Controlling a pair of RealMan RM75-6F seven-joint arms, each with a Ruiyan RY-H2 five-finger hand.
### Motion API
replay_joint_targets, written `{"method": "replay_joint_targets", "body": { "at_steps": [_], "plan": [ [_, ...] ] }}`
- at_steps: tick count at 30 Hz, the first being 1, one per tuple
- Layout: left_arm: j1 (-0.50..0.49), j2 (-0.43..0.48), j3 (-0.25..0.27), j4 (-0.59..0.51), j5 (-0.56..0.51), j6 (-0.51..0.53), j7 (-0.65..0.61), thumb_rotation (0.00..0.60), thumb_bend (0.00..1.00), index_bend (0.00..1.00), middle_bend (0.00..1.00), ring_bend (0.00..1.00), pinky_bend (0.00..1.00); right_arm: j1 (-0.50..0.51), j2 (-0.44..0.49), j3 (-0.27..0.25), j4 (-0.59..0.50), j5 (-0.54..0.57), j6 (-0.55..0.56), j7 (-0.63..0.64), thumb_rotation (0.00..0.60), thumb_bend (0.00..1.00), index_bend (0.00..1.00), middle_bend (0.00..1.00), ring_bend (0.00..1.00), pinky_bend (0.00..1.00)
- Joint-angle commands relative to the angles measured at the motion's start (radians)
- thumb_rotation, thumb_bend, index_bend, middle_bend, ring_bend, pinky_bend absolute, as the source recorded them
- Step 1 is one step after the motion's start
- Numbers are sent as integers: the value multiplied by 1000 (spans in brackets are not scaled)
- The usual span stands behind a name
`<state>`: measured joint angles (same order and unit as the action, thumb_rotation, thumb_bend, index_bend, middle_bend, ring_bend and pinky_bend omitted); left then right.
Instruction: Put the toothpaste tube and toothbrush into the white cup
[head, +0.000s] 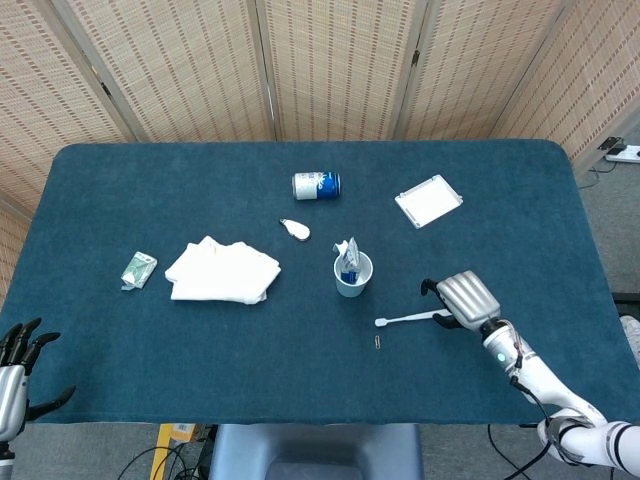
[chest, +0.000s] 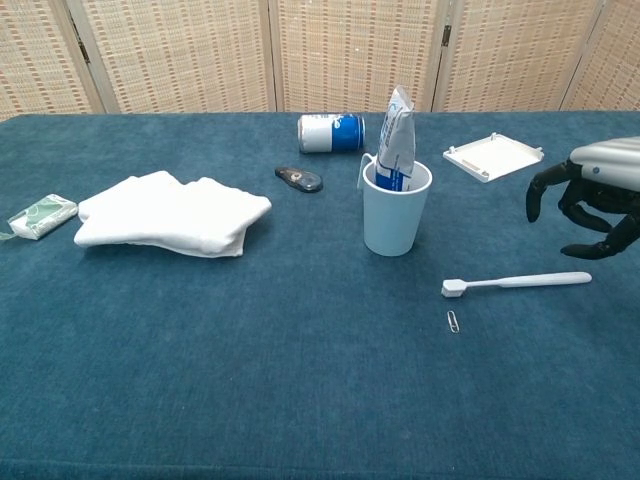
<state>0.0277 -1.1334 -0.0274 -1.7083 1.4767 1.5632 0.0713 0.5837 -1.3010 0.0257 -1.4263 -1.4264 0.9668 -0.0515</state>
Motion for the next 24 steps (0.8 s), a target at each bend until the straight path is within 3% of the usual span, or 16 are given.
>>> {"method": "replay_joint_targets", "body": {
  "at_steps": [1,24],
  "plan": [
    [0,-2,2,2,-1,-2,-1,600,205,257,98,36,144,12,-19,-2,11,22,-31,-33,600,184,421,813,922,916],
    [4,-10,3,23,-14,-8,-19,600,205,257,97,36,144,44,-169,7,107,52,-83,-141,600,184,464,848,948,931]
  ]
}}
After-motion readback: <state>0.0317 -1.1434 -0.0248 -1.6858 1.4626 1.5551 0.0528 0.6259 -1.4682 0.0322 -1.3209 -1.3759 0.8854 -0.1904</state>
